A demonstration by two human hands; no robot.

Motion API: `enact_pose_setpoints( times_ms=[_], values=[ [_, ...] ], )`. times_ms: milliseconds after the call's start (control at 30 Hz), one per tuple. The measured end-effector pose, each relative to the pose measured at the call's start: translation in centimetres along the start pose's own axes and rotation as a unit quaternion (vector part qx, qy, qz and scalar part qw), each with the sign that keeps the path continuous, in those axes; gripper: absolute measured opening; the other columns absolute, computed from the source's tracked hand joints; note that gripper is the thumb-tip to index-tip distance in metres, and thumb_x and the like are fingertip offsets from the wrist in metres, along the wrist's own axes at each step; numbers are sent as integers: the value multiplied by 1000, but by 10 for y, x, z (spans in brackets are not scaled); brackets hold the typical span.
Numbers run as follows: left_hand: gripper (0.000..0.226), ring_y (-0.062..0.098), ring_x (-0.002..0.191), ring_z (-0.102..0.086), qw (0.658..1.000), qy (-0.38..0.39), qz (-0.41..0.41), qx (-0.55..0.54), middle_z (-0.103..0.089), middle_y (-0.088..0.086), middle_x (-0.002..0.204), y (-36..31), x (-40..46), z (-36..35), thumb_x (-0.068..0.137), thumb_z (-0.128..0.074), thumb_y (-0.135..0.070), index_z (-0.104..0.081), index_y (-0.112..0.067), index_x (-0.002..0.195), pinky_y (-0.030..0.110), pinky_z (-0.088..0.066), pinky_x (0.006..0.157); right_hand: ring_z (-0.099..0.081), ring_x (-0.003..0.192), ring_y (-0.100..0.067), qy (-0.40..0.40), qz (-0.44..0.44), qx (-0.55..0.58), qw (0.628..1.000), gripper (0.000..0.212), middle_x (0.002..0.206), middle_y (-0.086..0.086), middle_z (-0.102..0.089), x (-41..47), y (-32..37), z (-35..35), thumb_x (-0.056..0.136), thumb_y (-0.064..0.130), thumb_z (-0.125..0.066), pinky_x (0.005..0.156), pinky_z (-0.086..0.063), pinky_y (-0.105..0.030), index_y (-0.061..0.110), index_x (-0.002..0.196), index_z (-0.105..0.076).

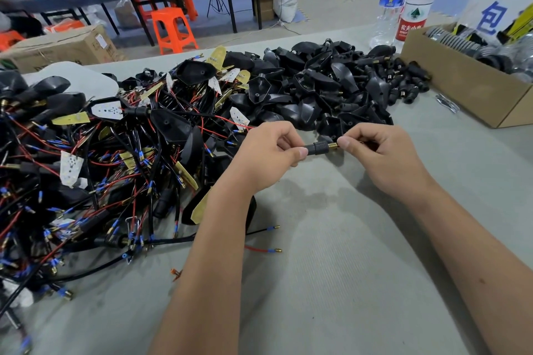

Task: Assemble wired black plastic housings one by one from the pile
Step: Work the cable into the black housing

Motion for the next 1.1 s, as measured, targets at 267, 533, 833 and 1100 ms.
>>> enact_pose_setpoints(
  times_ms=[267,533,833,1100],
  values=[
    [15,18,74,-74,1000,1,0,-24,-77,4,79,1,1,-1,90,-72,-5,-66,-15,80,51,-61,83,-53,78,-11,-15,56,-148,987,24,69,12,-61,-3,10,0,100,30,-64,84,-39,-40,37,78,-59],
    [15,15,61,-62,1000,-14,-2,-22,-75,9,80,0,2,-5,87,-79,-8,-68,-16,80,35,-55,65,-65,80,-7,81,78,-152,982,11,81,13,-70,-4,20,-13,104,26,-57,86,-48,-37,24,106,-68],
    [11,15,60,-69,999,18,30,-3,-75,3,69,11,-5,19,85,-78,0,-76,-11,84,25,-57,62,-55,65,-7,80,51,-60,994,13,77,11,-66,-4,6,-8,102,27,-63,60,-40,-14,35,101,-73],
    [13,11,62,-66,999,21,1,-25,-76,-1,72,5,-8,19,84,-80,-4,-79,-17,83,41,-60,72,-44,56,-13,72,25,-13,997,7,59,3,-52,-2,7,-9,92,38,-73,56,-37,-26,32,94,-75]
  ],
)
Point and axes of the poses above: each hand's wrist, its own x-axis towards the middle knuckle, its own z-axis out of the back of the hand, y = z × x, the point moved 2 cm from there along x, towards the middle knuckle
